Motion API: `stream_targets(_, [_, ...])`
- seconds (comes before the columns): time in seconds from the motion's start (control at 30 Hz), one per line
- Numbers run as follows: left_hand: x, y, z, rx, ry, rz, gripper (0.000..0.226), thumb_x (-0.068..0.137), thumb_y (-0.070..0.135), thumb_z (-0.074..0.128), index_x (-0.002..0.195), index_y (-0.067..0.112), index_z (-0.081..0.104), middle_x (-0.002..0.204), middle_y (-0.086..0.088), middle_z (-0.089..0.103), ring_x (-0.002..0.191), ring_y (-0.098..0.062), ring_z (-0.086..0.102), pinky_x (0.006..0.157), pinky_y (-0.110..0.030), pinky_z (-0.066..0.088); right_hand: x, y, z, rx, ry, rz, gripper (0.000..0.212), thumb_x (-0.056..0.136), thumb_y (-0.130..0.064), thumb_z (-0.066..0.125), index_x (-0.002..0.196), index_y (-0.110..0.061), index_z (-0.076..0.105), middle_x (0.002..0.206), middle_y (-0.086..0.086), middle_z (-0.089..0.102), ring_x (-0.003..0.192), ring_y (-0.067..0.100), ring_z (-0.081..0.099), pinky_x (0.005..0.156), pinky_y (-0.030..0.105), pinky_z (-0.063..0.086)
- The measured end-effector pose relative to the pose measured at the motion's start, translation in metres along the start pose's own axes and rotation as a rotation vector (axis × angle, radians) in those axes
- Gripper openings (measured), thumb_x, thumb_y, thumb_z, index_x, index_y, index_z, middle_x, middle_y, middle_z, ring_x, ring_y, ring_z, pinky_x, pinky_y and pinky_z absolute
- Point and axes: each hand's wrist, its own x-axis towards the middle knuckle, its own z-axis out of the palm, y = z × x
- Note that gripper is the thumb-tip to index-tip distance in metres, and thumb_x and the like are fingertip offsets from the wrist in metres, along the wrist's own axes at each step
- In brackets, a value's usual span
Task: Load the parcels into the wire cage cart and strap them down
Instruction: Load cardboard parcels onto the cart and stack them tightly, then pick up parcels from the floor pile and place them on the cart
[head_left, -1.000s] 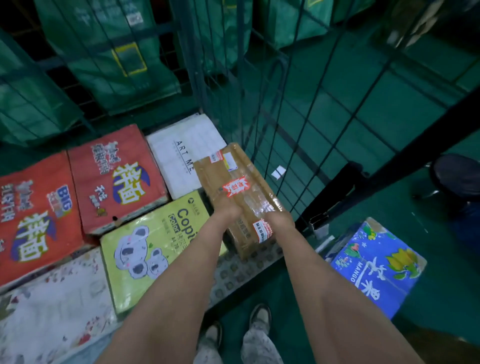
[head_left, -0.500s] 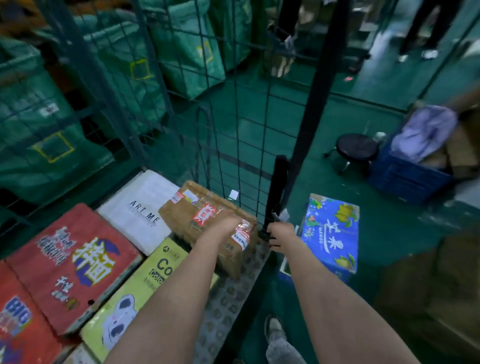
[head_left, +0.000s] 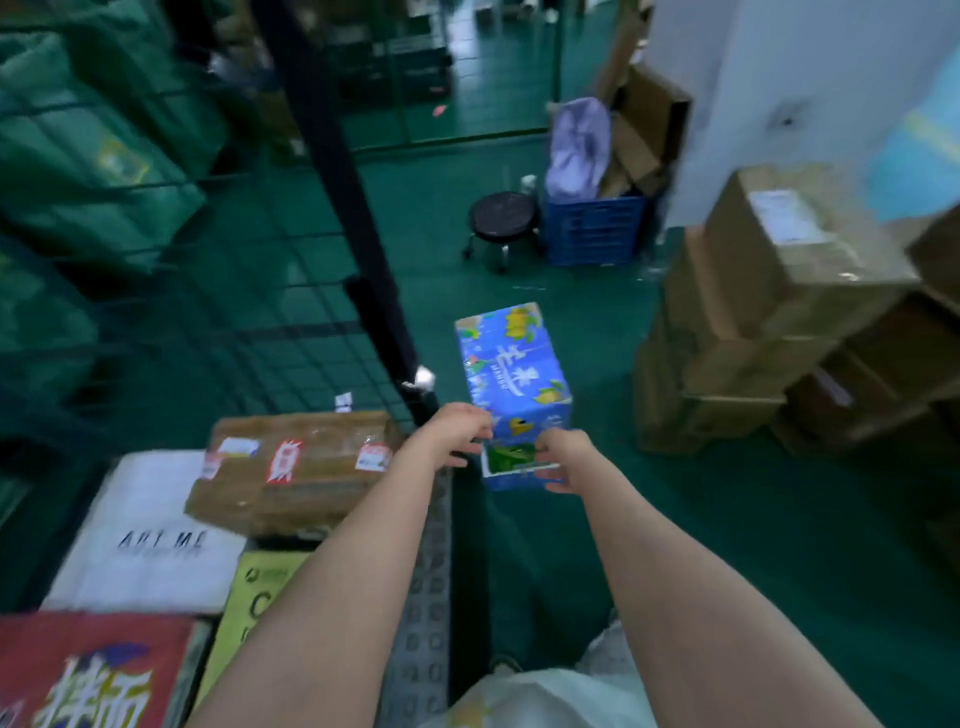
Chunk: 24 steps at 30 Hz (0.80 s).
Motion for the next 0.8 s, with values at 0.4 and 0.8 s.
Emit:
stream_targets(0.4, [-0.025,0.132,0.216,0.294,-0.279,0.216,0.019,0.096,0.02,0.043,0.111,0.023,0.053,0.104,0.0,0.059,0.092,-0.018,0.057,0.086,-0.032,0.04,-0.047,0.055,-0.241,0.372,0.317,0.038,0.033,0.095,-0.012,0.046,0.127,-0.002,0.046,0.129,0.017,0.056,0.098,0.029,0.059,0.094,0.041,0.044])
stream_targets(0.8, [-0.081,0.194,0.471,0.537,-0.554,0.312,0.032,0.097,0.018,0.041,0.127,0.017,0.053,0.114,-0.001,0.06,0.097,-0.018,0.057,0.092,-0.037,0.041,-0.098,0.163,-0.468,0.561,0.571,0.139,0.034,0.096,-0.012,0.046,0.128,-0.001,0.045,0.127,0.016,0.055,0.099,0.029,0.058,0.086,0.039,0.046])
